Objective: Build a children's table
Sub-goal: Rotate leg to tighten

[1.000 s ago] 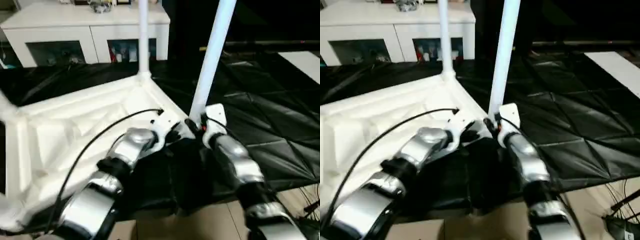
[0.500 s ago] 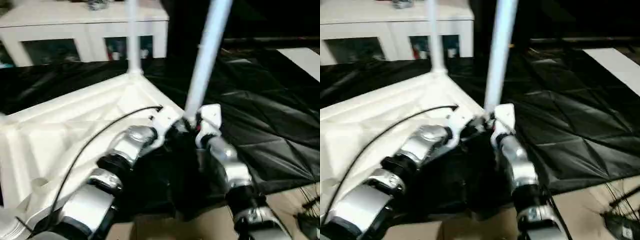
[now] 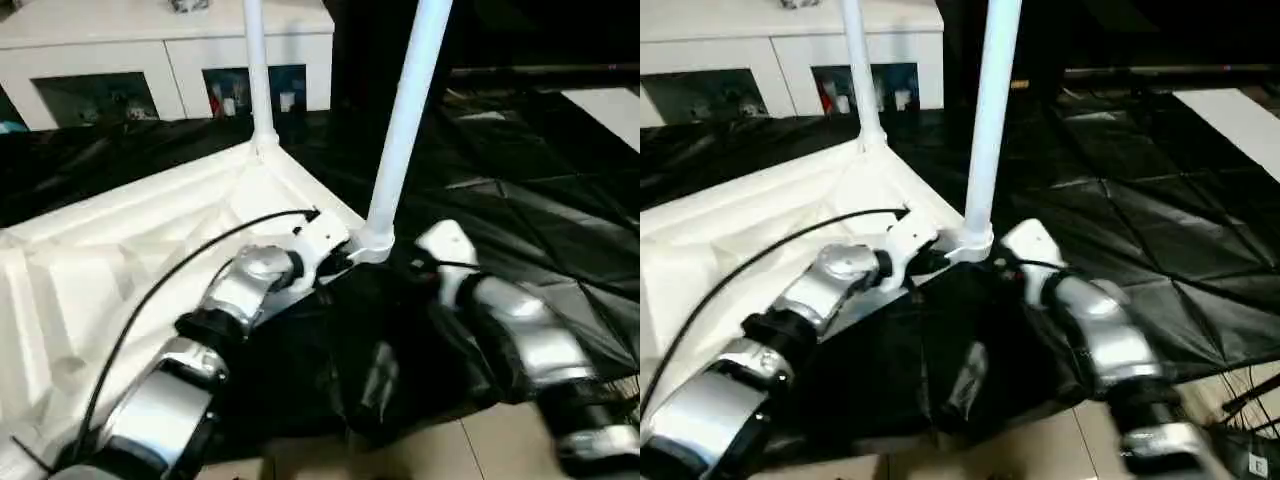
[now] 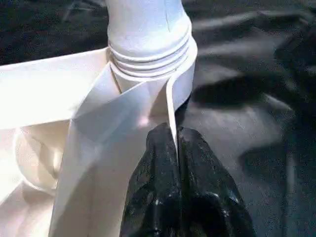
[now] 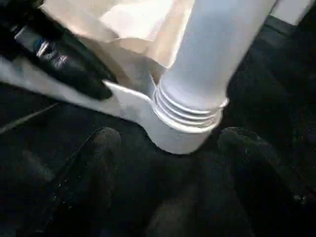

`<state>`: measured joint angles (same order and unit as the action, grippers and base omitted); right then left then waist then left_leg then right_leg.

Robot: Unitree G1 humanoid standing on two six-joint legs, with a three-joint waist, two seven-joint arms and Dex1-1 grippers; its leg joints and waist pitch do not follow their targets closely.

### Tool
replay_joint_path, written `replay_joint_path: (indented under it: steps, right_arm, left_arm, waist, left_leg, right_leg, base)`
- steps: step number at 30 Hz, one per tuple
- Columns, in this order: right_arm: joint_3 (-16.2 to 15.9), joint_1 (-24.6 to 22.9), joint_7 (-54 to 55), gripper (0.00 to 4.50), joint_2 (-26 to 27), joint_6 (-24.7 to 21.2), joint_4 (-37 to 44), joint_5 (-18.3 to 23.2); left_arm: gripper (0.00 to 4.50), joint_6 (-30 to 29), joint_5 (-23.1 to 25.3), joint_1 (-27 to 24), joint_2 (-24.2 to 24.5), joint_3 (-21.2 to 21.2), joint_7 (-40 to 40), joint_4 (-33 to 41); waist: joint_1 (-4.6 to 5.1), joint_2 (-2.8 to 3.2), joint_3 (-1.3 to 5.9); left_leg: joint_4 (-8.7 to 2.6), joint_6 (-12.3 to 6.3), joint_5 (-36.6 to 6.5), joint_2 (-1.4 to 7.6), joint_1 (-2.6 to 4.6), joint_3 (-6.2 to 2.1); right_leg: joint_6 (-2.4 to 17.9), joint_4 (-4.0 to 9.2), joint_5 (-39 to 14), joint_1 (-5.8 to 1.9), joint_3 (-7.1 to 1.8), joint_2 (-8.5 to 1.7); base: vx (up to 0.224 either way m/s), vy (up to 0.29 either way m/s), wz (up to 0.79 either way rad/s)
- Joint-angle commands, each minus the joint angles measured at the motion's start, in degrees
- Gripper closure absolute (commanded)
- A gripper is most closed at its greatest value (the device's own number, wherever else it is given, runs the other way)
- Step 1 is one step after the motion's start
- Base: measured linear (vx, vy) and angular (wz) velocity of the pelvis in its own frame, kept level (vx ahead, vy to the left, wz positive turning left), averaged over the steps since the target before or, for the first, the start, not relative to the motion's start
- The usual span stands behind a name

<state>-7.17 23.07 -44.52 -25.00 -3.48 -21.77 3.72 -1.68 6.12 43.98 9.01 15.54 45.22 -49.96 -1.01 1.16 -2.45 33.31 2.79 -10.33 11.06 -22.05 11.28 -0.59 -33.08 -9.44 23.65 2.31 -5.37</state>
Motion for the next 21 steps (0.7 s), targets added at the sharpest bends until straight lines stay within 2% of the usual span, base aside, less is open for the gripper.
replay_joint_path:
  steps: [1, 2, 3, 4, 5, 7, 8, 9, 10, 14, 15, 16, 21]
  right_arm:
    - [0.52, -0.92, -4.37, 1.03, -2.07, 0.9, 2.16, 1.52]
    - [0.88, -1.06, -5.62, 1.03, -2.46, 0.1, 2.42, 2.41]
    - [1.77, -1.19, -7.77, 0.83, -3.06, -1.41, 2.77, 4.2]
    - [2.51, -1.07, -8.88, 0.83, -3.15, -2.96, 2.78, 5.6]
    - [2.71, -0.99, -9.31, 0.68, -3.21, -3.38, 2.71, 6.06]
    - [2.28, -1.15, -12.13, 0.64, -4.01, -4.09, 3.21, 7.32]
    - [2.25, -1.17, -12.19, 0.47, -4.04, -4.08, 3.23, 7.33]
    - [0.87, -1.53, -13.26, 0.33, -4.58, -2.87, 3.71, 6.47]
    - [0.35, -1.63, -13.88, 0.25, -4.71, -3.43, 3.83, 6.68]
    - [-1.18, -1.29, -14.15, 0.25, -4.23, -2.9, 2.97, 5.14]
    - [-1.79, -1.04, -14.08, 0.25, -3.97, -2.37, 2.37, 4.25]
    - [-1.97, -0.96, -14.07, 0.25, -3.9, -2.2, 2.19, 4.0]
    - [-3.63, 0.32, -13.94, 0.25, -3.29, -0.44, -0.05, 1.79]
  left_arm:
    - [4.5, 1.93, -0.16, -2.28, 1.13, 2.1, 5.66, 0.81]
    - [4.5, 2.42, -0.21, -2.58, 1.49, 2.43, 6.7, 1.44]
    - [4.5, 3.18, -0.3, -3.24, 2.18, 3.06, 8.79, 2.88]
    - [4.5, 3.48, -0.39, -3.67, 2.58, 3.41, 10.04, 3.88]
    - [4.5, 3.54, -0.4, -3.83, 2.7, 3.52, 10.36, 4.29]
    - [4.5, 3.44, -0.54, -4.48, 3.07, 3.78, 11.41, 6.11]
    - [4.5, 3.44, -0.55, -4.49, 3.08, 3.79, 11.43, 6.15]
    - [4.5, 2.96, -1.01, -5.07, 3.32, 4.04, 12.87, 7.73]
    - [4.5, 2.8, -1.3, -5.52, 3.47, 4.23, 13.93, 8.76]
    - [4.5, 1.87, -2.18, -7.07, 4.04, 4.9, 17.14, 12.42]
    - [4.5, 1.26, -2.59, -7.57, 4.13, 5.08, 18.06, 13.58]
    - [4.5, 1.09, -2.71, -7.69, 4.14, 5.12, 18.33, 13.88]
    - [4.5, 0.3, -2.97, -8.05, 4.38, 5.12, 18.66, 15.16]
  waist:
    - [-0.67, -1.45, 3.39]
    - [-0.89, -1.31, 3.41]
    - [-0.92, -1.46, 3.39]
    - [-1.03, -1.42, 3.38]
    - [-1.17, -1.29, 3.4]
    - [-1.4, -1.15, 3.47]
    - [-1.48, -1.18, 3.49]
    - [-1.54, -1.18, 3.52]
    - [-1.76, -1.38, 3.54]
    - [-2.07, -1.44, 3.64]
    - [-2.19, -1.79, 3.59]
    - [-2.43, -1.63, 3.59]
    - [-2.42, -1.79, 3.51]
  left_leg:
    - [-3.39, -7.67, -11.06, 1.97, 0.68, -0.51]
    - [-3.42, -7.37, -11.4, 2.01, 0.86, -0.46]
    - [-3.41, -7.4, -11.82, 1.97, 0.86, -0.42]
    - [-3.48, -7.33, -12.04, 2.05, 0.84, -0.51]
    - [-3.54, -7.15, -11.95, 2.18, 0.88, -0.54]
    - [-3.49, -6.7, -11.69, 2.3, 1.17, -0.47]
    - [-3.47, -6.64, -11.5, 2.34, 1.21, -0.44]
    - [-3.42, -6.64, -11.24, 2.31, 1.21, -0.4]
    - [-3.37, -6.74, -10.14, 2.27, 1.07, -0.36]
    - [-3.21, -6.82, -8.99, 2.24, 1.08, -0.3]
    - [-3.19, -6.9, -8.63, 2.2, 1.05, -0.22]
    - [-3.2, -6.8, -8.38, 2.25, 1.1, -0.27]
    - [-3.22, -6.01, -9.32, 2.15, 1.1, -0.31]
  right_leg:
    - [15.1, 3.31, -8.73, -3.08, -1.44, -2.58]
    - [15.08, 3.35, -9.74, -2.88, -1.45, -2.52]
    - [15.06, 3.4, -10.21, -2.87, -1.45, -2.47]
    - [15.07, 3.36, -10.62, -2.96, -1.47, -2.6]
    - [15.1, 3.27, -10.53, -2.89, -1.51, -2.55]
    - [15.63, 3.09, -9.28, -2.69, -1.49, -2.42]
    - [15.74, 2.99, -8.74, -2.7, -1.47, -2.39]
    - [15.84, 2.93, -8.26, -2.71, -1.48, -2.4]
    - [15.77, 2.72, -7.24, -2.85, -1.47, -2.45]
    - [15.6, 2.55, -7.23, -2.86, -1.53, -2.61]
    - [15.52, 2.57, -7.09, -2.8, -1.53, -2.52]
    - [15.46, 2.47, -7.39, -2.77, -1.53, -2.61]
    - [14.68, 2.58, -9.18, -2.71, -1.52, -2.5]
  base:
    - [0.0, 0.0, 0.0]
    - [0.0, 0.0, 0.0]
    - [0.0, 0.0, 0.0]
    - [0.0, 0.0, 0.0]
    - [0.0, 0.0, 0.0]
    - [0.0, 0.0, 0.0]
    - [0.0, 0.0, 0.0]
    - [0.0, 0.0, 0.0]
    - [0.0, 0.0, 0.0]
    - [0.0, 0.0, 0.0]
    - [0.0, 0.0, 0.0]
    - [0.0, 0.0, 0.0]
    - [0.0, 0.0, 0.0]
